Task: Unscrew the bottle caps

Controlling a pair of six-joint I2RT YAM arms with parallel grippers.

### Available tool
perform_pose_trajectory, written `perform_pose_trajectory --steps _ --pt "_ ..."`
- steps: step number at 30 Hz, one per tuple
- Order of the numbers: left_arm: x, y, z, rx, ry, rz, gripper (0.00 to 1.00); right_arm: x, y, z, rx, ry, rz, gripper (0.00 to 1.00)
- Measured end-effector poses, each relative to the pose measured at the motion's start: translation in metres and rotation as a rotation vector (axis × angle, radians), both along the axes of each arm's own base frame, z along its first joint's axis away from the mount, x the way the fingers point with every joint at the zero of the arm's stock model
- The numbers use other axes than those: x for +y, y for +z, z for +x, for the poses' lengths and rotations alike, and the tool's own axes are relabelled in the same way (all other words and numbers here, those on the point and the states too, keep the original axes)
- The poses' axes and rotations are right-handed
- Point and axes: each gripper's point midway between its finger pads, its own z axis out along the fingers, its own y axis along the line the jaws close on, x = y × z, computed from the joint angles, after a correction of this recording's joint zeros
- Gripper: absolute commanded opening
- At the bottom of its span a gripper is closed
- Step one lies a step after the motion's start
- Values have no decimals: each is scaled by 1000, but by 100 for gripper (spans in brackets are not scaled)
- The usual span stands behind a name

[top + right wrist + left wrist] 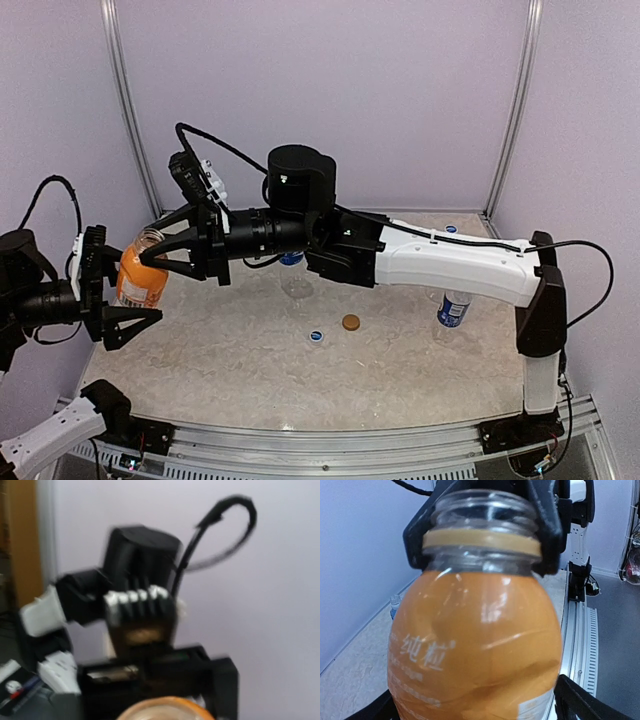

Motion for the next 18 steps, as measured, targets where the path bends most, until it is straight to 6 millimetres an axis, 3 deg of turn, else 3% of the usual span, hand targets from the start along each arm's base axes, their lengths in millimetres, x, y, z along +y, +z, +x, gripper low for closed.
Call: perform_pose_trajectory --steps 4,7,9,13,15,18 --pt "1 -14 2 57 21 -8 99 -6 -25 21 39 -153 -113 0" --pt "2 -32 6 119 49 -21 99 -29 -40 46 66 -333 -202 0" --pt "4 -40 8 148 71 -32 99 -59 -46 74 97 -494 -244 0" --pt "9 -53 13 201 125 -77 99 -137 -56 143 169 -838 -274 0" --pt "11 -60 17 237 156 -106 99 -179 -70 185 208 -1016 -287 0" --pt "16 -68 26 302 216 -152 99 -223 -102 240 237 -1230 -330 0"
